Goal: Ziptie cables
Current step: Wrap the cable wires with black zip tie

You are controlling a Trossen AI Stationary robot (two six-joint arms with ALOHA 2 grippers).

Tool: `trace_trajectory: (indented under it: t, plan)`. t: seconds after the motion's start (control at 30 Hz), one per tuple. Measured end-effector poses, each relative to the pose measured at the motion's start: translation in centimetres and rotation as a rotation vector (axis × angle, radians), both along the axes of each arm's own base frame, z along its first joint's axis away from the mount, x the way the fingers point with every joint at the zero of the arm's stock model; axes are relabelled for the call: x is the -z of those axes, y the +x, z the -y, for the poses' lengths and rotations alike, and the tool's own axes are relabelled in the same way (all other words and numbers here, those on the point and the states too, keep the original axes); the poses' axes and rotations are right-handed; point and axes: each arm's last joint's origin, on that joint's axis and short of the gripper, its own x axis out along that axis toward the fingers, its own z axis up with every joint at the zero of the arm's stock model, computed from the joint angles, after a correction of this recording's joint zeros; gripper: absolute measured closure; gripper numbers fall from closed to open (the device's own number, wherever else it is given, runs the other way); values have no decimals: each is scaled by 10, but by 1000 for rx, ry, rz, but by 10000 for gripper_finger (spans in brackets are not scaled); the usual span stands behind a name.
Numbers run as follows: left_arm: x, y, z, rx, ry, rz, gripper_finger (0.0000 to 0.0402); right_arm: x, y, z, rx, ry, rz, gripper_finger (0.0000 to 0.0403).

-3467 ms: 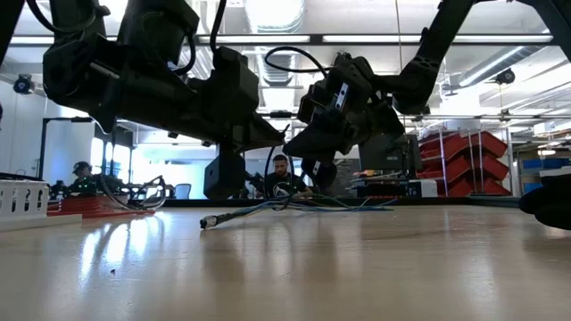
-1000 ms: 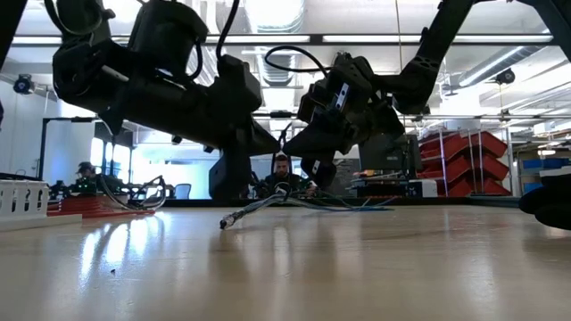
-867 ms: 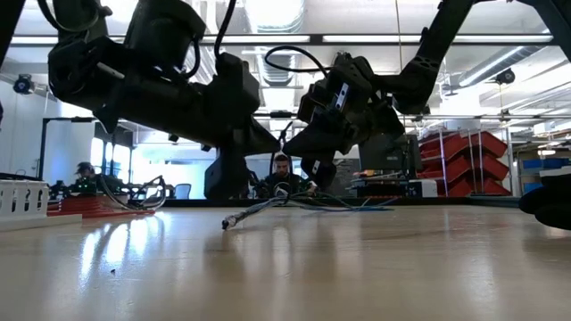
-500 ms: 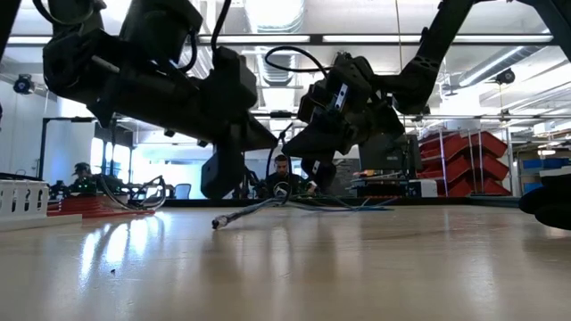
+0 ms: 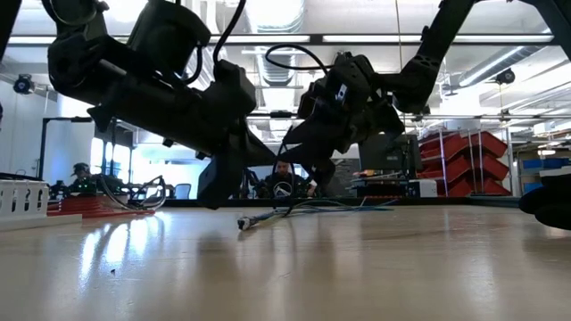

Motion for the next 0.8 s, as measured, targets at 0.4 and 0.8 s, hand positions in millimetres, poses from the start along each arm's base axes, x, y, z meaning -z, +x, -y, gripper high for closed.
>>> trace_trajectory:
  t: [0.4, 0.8]
  plan:
    - [-8, 0, -5, -15, -24, 34, 380, 2, 0, -1, 4, -42, -3, 331]
    - [-31, -11, -6, 5, -90, 13, 357, 4, 0, -5, -40, -105, 22, 401]
